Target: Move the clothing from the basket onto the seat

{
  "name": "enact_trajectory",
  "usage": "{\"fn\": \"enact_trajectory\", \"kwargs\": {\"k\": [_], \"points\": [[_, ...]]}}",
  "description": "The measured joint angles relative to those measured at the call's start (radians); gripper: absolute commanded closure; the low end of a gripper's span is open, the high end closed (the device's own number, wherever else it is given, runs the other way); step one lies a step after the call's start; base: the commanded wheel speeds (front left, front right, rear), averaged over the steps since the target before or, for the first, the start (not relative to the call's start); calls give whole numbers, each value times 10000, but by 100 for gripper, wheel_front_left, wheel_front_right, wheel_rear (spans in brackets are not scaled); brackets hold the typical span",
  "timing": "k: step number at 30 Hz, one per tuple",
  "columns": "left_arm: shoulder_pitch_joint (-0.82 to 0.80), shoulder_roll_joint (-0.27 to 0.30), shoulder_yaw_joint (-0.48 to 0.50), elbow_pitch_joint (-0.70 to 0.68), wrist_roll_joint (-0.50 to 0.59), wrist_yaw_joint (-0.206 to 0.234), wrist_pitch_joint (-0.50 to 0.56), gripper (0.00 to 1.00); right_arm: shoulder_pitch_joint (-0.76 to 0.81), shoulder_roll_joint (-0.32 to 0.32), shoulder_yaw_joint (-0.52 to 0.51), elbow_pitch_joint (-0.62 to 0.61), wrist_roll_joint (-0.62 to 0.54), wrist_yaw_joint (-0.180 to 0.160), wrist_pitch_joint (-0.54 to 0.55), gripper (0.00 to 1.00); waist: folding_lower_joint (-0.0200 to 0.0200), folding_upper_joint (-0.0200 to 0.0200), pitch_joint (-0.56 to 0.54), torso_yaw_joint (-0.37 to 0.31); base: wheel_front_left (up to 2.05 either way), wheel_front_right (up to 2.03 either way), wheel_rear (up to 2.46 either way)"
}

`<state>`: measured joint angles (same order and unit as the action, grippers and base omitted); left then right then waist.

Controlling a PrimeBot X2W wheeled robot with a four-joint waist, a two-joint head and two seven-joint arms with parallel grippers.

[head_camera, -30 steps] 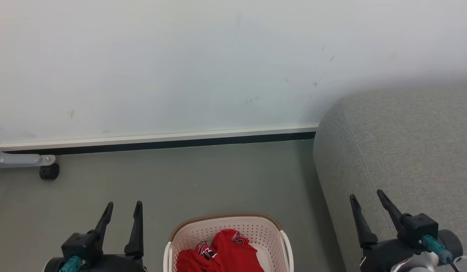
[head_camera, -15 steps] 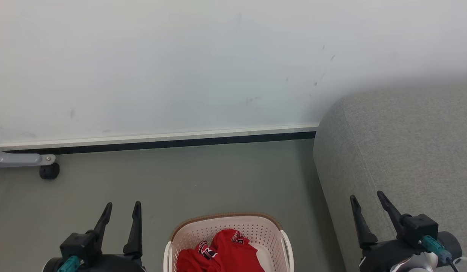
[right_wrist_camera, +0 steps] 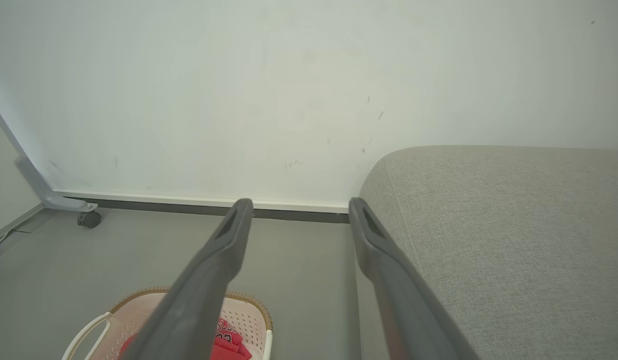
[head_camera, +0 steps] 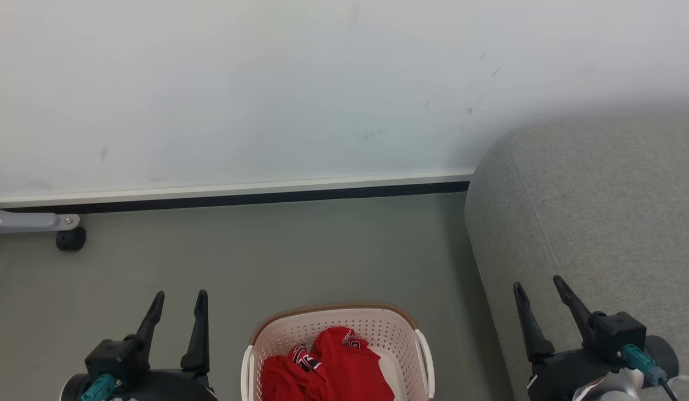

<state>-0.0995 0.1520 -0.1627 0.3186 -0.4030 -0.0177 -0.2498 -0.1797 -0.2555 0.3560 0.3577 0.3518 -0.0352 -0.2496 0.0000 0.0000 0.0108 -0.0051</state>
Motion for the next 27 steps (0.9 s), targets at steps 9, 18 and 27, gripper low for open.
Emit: {"fn": "enact_trajectory", "kwargs": {"k": [9, 18, 27], "points": [[-419, -65, 71, -349, 17, -13, 0, 0, -437, 50, -105, -360, -178, -12, -29, 0, 1, 1, 808, 20, 0, 0, 0], [-1237, -234, 81, -508, 207, -94, 0, 0, -1267, 58, -203, -679, -370, -29, -42, 0, 1, 1, 1924, 59, 0, 0, 0], [-2257, -280, 77, -548, 278, -123, -2, 0, -2227, 107, -270, -932, -541, -81, -42, 0, 3, 1, 3149, 76, 0, 0, 0]]}}
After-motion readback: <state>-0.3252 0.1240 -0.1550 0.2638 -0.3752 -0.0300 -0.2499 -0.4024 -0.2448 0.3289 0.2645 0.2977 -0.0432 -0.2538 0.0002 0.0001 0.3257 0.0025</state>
